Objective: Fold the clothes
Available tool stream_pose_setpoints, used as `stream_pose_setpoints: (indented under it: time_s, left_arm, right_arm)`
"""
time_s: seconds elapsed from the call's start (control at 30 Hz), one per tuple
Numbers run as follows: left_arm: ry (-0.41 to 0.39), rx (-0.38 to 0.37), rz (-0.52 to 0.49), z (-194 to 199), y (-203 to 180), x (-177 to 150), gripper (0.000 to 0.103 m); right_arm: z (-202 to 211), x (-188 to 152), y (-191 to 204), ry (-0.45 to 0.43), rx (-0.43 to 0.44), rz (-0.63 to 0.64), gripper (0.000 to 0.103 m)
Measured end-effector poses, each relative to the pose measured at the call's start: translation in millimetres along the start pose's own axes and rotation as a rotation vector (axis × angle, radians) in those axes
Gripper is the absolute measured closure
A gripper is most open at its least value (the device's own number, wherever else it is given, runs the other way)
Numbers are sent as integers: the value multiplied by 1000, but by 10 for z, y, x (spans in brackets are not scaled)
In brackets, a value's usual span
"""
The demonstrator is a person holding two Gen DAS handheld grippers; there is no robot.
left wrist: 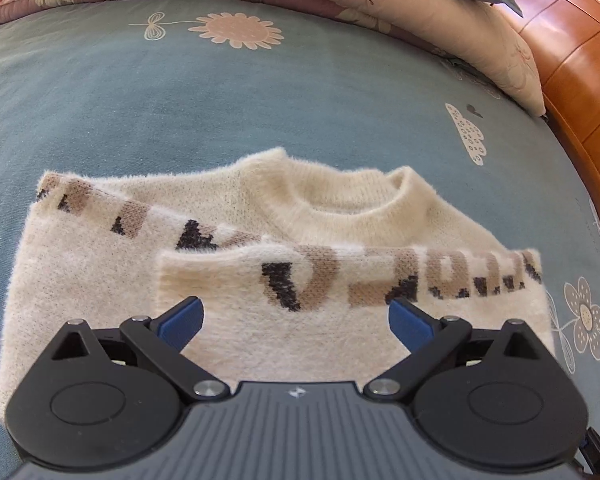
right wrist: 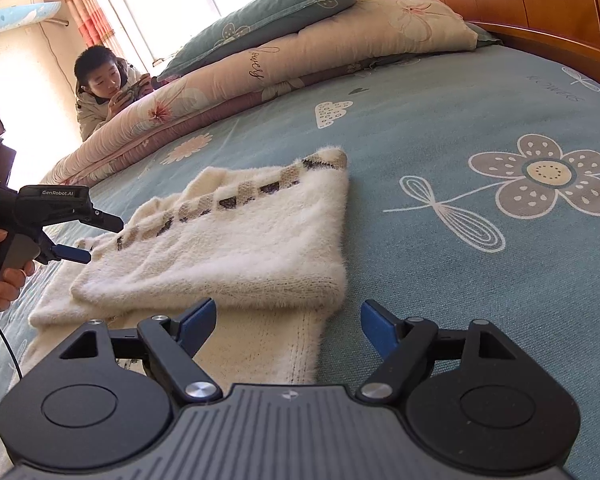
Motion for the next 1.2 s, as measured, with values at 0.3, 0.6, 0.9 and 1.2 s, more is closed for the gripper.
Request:
stream_pose_setpoints:
  time_s: [0.3, 0.6, 0.9, 1.2]
  left_arm:
    - [70, 33, -57, -143, -93, -296, 4]
    - [16, -1, -183, 174, -711, -377, 4]
    - [-13, 77, -298, 9, -991, -708, 1]
    - [-82, -8, -300, 171, -1324, -562, 1]
  right_arm:
    - [81, 7, -4, -22, 6, -6, 19]
    - [245, 47, -93, -73, 31, -49, 18]
    - [365, 47, -143, -97, 41, -58, 18]
    - [418, 59, -174, -124, 52, -89, 16]
Point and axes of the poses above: each gripper's, at about its wrist camera, not at the fingertips, and z roughly against the way its jaws point, y to its left, x to its top, the point moved 2 cm from there along -z, roughly the way its jaws point, and after that the axes turned 13 degrees about x, right-handed, at the moved point
